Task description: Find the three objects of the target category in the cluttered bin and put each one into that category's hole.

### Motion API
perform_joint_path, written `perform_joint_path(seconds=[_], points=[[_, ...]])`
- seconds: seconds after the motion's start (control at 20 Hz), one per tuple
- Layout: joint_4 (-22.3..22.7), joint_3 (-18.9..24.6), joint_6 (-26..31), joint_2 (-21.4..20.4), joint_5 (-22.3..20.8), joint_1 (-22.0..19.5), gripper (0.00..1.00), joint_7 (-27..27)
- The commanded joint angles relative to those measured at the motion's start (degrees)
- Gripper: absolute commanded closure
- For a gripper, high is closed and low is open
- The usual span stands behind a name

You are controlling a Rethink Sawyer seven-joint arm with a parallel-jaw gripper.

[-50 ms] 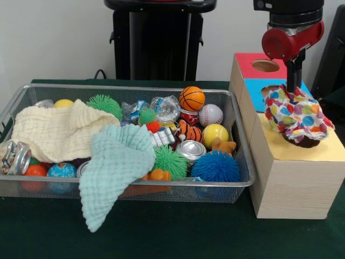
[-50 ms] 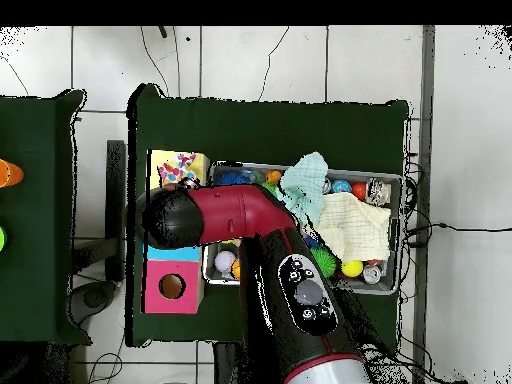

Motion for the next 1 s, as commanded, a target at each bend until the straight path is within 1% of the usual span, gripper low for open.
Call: perform_joint_path(seconds=[0.05,0.2,0.35,0.6,0.75,0.8,1.0], points=[[-0.11,-1.04,-5.18,3.98,0.78,0.32,1.0,12.62],[-2.8,-0.85,-8.23,6.19,0.18,0.51,1.0,11.85],[-4.53,-1.75,-8.94,6.96,-0.1,1.11,1.0,11.72],[-6.87,-4.0,-8.12,7.24,0.01,2.17,1.0,11.51],[-7.88,-4.05,-9.2,7.91,0.45,2.13,1.0,11.51],[-8.88,-5.04,-8.73,8.24,-0.06,2.81,1.0,11.46],[-9.49,-6.29,-7.77,8.77,-0.5,3.46,1.0,11.31]])
